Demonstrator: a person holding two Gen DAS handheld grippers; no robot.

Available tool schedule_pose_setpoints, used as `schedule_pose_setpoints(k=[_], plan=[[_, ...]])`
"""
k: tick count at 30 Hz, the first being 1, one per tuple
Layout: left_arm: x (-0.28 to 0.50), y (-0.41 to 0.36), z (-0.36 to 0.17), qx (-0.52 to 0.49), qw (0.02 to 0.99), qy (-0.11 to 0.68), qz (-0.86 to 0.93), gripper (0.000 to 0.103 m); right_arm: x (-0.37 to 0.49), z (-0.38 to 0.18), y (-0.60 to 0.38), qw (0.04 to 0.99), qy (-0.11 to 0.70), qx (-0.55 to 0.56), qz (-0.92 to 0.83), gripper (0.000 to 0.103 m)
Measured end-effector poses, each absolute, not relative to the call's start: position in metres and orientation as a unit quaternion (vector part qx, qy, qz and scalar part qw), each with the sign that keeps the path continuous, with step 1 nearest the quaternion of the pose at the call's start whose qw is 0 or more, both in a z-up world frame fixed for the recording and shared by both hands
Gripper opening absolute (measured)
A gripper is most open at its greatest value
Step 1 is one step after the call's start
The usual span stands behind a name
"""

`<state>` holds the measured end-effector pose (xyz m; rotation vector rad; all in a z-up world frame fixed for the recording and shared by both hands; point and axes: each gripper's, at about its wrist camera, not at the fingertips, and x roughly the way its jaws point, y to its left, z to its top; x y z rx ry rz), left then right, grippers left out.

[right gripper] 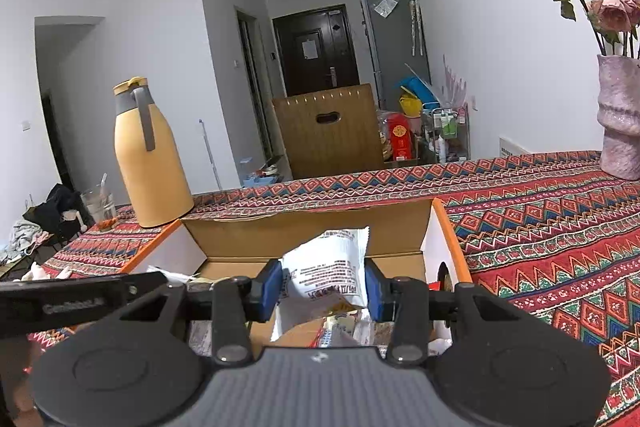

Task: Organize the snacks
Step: 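Lower both white packets into the box and open both tools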

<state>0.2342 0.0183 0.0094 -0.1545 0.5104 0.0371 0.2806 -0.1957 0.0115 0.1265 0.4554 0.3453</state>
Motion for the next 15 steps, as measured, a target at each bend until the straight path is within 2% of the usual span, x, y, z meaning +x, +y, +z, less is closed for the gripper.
schedule_pose_setpoints(k=[4,5,7,8,9,10,11,12,13,15], plan=[[0.231,0.018,0.011,-0.079,0.965,0.248,0.019,0.043,0.281,0.009,-0.195,0.956,0.230,0.061,0.172,0.043],[0.230,0.018,0.011,-0.079,0.966,0.246,0.021,0.047,0.281,0.009,-0.195,0.956,0.231,0.061,0.172,0.043],[0.227,0.018,0.012,-0.079,0.967,0.240,0.024,0.061,0.280,0.009,-0.197,0.956,0.232,0.065,0.167,0.046],[0.225,0.017,0.014,-0.077,0.968,0.235,0.026,0.075,0.281,0.009,-0.197,0.957,0.232,0.065,0.164,0.047],[0.223,0.017,0.015,-0.076,0.970,0.229,0.028,0.088,0.280,0.010,-0.198,0.957,0.230,0.068,0.162,0.060],[0.221,0.016,0.016,-0.073,0.972,0.222,0.031,0.094,0.279,0.010,-0.200,0.958,0.227,0.071,0.158,0.078],[0.219,0.015,0.018,-0.072,0.973,0.216,0.035,0.103,0.277,0.010,-0.201,0.961,0.222,0.072,0.152,0.087],[0.217,0.015,0.019,-0.072,0.974,0.211,0.035,0.103,0.276,0.010,-0.202,0.963,0.216,0.073,0.146,0.098],[0.215,0.015,0.020,-0.073,0.975,0.209,0.032,0.103,0.275,0.011,-0.204,0.964,0.213,0.076,0.142,0.103],[0.215,0.016,0.021,-0.076,0.974,0.209,0.029,0.103,0.275,0.010,-0.207,0.963,0.213,0.085,0.139,0.103]])
